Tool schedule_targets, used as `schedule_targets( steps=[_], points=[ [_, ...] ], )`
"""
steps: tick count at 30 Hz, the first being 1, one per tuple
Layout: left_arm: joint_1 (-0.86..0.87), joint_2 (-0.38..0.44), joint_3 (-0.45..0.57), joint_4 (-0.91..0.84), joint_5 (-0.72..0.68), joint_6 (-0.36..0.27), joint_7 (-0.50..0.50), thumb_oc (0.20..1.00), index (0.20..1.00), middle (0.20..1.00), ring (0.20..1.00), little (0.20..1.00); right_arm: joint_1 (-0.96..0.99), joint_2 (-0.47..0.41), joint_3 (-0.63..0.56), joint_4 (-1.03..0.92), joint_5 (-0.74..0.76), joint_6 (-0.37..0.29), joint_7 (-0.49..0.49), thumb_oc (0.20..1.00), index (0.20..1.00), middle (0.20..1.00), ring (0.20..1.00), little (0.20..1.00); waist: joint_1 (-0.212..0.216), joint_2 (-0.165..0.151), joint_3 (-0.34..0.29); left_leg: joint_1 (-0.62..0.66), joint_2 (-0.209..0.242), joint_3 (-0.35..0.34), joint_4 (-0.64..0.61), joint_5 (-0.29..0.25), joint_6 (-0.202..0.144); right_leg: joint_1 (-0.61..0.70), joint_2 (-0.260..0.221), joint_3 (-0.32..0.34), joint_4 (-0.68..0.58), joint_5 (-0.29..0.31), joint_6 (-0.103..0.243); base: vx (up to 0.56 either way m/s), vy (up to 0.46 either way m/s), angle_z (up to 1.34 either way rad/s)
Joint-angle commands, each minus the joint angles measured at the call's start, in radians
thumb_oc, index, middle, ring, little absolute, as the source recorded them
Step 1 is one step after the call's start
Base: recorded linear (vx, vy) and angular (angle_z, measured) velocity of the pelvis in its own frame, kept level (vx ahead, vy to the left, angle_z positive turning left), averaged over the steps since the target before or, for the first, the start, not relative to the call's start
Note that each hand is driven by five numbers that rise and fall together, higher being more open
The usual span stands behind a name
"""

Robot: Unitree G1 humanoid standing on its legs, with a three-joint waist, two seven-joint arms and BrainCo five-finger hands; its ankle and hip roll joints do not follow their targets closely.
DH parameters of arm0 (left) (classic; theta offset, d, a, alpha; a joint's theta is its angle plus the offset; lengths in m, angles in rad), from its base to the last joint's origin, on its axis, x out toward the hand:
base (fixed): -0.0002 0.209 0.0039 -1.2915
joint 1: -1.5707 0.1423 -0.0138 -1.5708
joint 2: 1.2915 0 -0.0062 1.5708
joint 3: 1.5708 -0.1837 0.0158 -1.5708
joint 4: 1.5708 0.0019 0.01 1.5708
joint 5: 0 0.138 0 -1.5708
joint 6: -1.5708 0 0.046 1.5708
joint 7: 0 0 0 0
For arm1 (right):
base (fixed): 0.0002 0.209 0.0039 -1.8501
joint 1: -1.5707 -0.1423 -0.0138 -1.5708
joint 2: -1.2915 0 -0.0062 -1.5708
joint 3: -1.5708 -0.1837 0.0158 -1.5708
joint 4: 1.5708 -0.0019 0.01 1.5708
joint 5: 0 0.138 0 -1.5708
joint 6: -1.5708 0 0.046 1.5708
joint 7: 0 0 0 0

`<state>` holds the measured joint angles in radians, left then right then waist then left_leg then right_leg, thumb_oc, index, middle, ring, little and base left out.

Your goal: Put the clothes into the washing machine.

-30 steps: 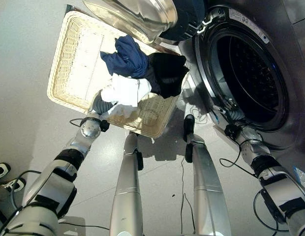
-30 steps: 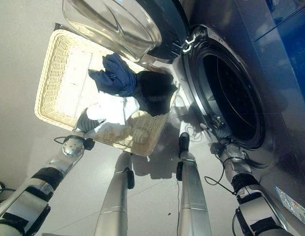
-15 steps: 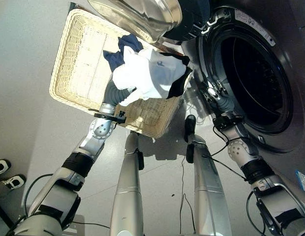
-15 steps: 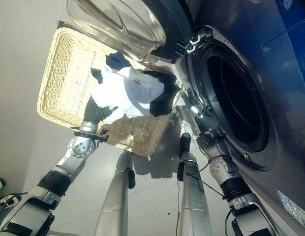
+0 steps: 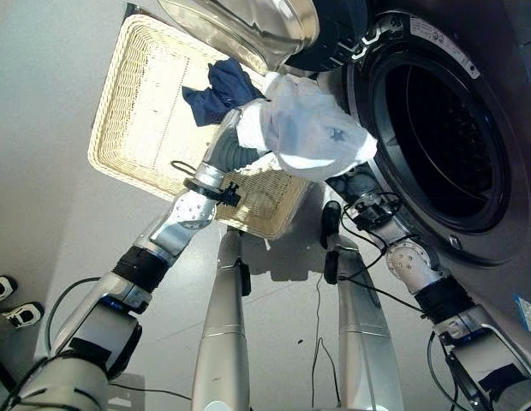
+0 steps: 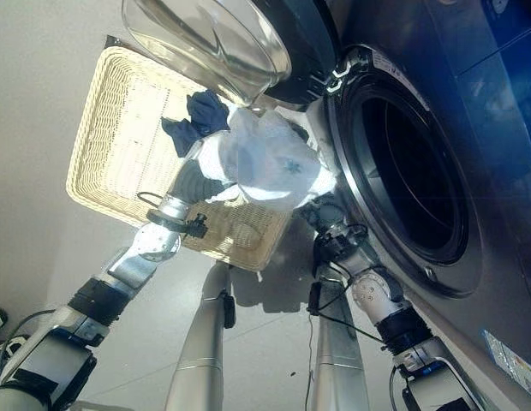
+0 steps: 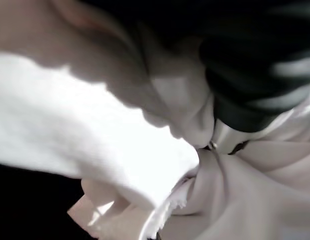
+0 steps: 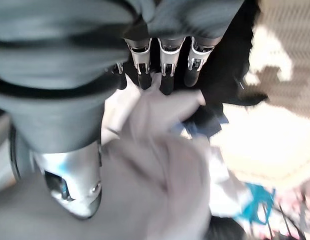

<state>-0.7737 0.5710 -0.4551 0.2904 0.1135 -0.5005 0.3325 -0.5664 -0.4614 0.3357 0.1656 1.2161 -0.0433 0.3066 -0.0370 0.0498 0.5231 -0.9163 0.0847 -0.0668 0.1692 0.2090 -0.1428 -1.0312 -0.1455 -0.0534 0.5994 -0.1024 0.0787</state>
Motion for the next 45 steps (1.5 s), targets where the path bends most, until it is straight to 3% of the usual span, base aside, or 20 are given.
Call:
schedule_targets(
  steps=[1, 6, 15, 22, 23, 25, 34, 45],
  points=[
    [-0.088, 0.028, -0.004, -0.096, 0.074, -0.042, 0.069, 0.2, 0.2, 0.2, 0.2, 0.2, -0.014, 0.042, 0.002, -0.12, 0.065, 0.026, 0.066, 1.0, 1.0, 1.0, 1.0, 1.0, 0.027, -0.08, -0.003, 0.022, -0.095, 0.033, 0.106, -0.122, 0.064, 0.094, 0.052, -0.059, -0.267, 0.199, 0.05, 0.0, 0.0, 0.0],
    [-0.111, 0.031, -0.018, -0.078, 0.158, -0.012, 0.138, 0.2, 0.2, 0.2, 0.2, 0.2, -0.028, 0.055, 0.034, -0.151, 0.083, 0.053, 0.09, 1.0, 1.0, 1.0, 1.0, 1.0, 0.027, -0.079, -0.003, 0.021, -0.097, 0.035, 0.106, -0.12, 0.061, 0.094, 0.049, -0.063, -0.27, 0.201, 0.05, 0.0, 0.0, 0.0],
    [-0.124, 0.041, -0.037, -0.065, 0.201, 0.024, 0.144, 0.2, 0.2, 0.2, 0.2, 0.2, -0.031, 0.059, 0.048, -0.194, 0.092, 0.059, 0.131, 1.0, 1.0, 1.0, 1.0, 1.0, 0.027, -0.077, -0.003, 0.014, -0.099, 0.037, 0.109, -0.118, 0.059, 0.088, 0.045, -0.071, -0.271, 0.205, 0.053, 0.0, 0.0, 0.0],
    [-0.135, 0.037, -0.061, -0.062, 0.147, 0.005, 0.043, 0.2, 0.2, 0.2, 0.2, 0.2, -0.045, 0.058, 0.054, -0.213, 0.097, 0.019, 0.137, 1.0, 1.0, 1.0, 1.0, 1.0, 0.025, -0.075, -0.003, 0.015, -0.101, 0.041, 0.109, -0.117, 0.058, 0.087, 0.044, -0.075, -0.276, 0.211, 0.056, 0.0, 0.0, 0.0],
    [-0.135, 0.036, -0.064, -0.063, 0.135, 0.002, 0.028, 0.2, 0.2, 0.2, 0.2, 0.2, -0.047, 0.059, 0.054, -0.213, 0.096, 0.014, 0.132, 0.928, 0.928, 0.928, 0.928, 0.928, 0.025, -0.075, -0.003, 0.016, -0.101, 0.042, 0.108, -0.116, 0.058, 0.088, 0.044, -0.076, -0.276, 0.212, 0.056, 0.0, 0.0, 0.0],
    [-0.138, 0.032, -0.072, -0.064, 0.116, -0.006, -0.006, 0.2, 0.2, 0.2, 0.2, 0.2, -0.052, 0.061, 0.053, -0.211, 0.109, 0.012, 0.135, 0.2, 0.2, 0.2, 0.2, 0.2, 0.024, -0.074, -0.003, 0.016, -0.101, 0.044, 0.107, -0.116, 0.058, 0.089, 0.043, -0.077, -0.279, 0.213, 0.057, 0.0, 0.0, 0.0],
    [-0.148, 0.014, -0.11, -0.077, 0.067, -0.013, -0.106, 0.2, 0.2, 0.2, 0.2, 0.2, -0.056, 0.069, 0.059, -0.221, 0.104, -0.007, 0.138, 0.2, 0.2, 0.2, 0.2, 0.2, 0.02, -0.072, -0.003, 0.013, -0.103, 0.047, 0.109, -0.114, 0.061, 0.083, 0.044, -0.073, -0.279, 0.22, 0.06, 0.0, 0.0, 0.0],
    [-0.143, 0.007, -0.114, -0.076, 0.077, -0.01, -0.107, 0.2, 0.2, 0.2, 0.2, 0.2, -0.058, 0.068, 0.05, -0.218, 0.117, -0.039, 0.149, 0.2, 0.2, 0.2, 0.2, 0.2, 0.02, -0.072, -0.003, 0.008, -0.106, 0.049, 0.111, -0.113, 0.061, 0.075, 0.042, -0.075, -0.278, 0.225, 0.061, 0.0, 0.0, 0.0]
  ],
)
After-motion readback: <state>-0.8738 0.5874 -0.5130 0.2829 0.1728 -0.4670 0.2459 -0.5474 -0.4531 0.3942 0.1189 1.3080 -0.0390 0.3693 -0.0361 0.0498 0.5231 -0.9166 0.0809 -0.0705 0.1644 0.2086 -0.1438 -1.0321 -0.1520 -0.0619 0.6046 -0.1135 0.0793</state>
